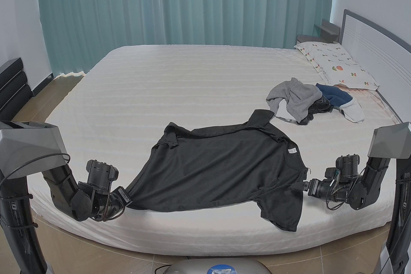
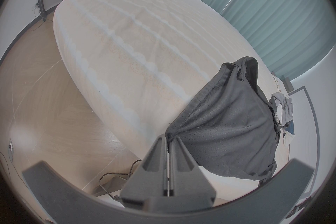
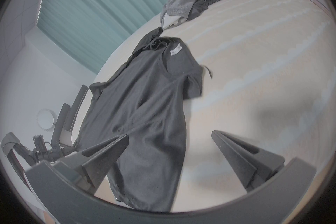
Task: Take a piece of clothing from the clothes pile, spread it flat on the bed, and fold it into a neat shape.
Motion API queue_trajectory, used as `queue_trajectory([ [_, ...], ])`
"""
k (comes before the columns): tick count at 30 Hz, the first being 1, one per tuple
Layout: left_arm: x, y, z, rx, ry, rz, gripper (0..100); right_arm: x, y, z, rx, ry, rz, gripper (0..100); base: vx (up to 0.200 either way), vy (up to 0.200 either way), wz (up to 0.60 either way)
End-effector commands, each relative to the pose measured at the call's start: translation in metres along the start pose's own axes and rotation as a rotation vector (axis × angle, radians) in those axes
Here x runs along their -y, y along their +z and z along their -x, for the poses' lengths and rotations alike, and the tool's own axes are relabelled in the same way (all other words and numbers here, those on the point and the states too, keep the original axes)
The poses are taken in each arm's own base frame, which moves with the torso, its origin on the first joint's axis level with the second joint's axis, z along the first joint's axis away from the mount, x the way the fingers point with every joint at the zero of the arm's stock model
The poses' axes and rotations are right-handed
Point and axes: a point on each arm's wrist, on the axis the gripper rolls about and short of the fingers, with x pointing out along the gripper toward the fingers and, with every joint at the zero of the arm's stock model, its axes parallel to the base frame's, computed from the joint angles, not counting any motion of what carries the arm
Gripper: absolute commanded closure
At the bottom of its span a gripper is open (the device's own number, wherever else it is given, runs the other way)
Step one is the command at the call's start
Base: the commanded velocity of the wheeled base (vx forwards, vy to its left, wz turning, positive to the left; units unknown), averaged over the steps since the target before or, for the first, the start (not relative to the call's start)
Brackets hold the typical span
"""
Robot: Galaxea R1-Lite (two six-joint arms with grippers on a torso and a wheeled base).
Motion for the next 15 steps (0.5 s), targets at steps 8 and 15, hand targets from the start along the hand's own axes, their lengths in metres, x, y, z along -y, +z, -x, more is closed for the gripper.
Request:
queue_trajectory([
  [8, -0.0005, -0.0007, -0.0007, -0.003, 0.002, -0.001, 100, -0.0178, -0.015, -0.0082, -0.055, 0.025, 0.037, 0, 0.0, 0.0, 0.0],
  [15, -0.0003, -0.0005, -0.0004, -0.002, 0.001, 0.0, 100, -0.0169, -0.018, -0.0055, -0.05, -0.016, 0.045, 100, 0.0, 0.0, 0.0],
])
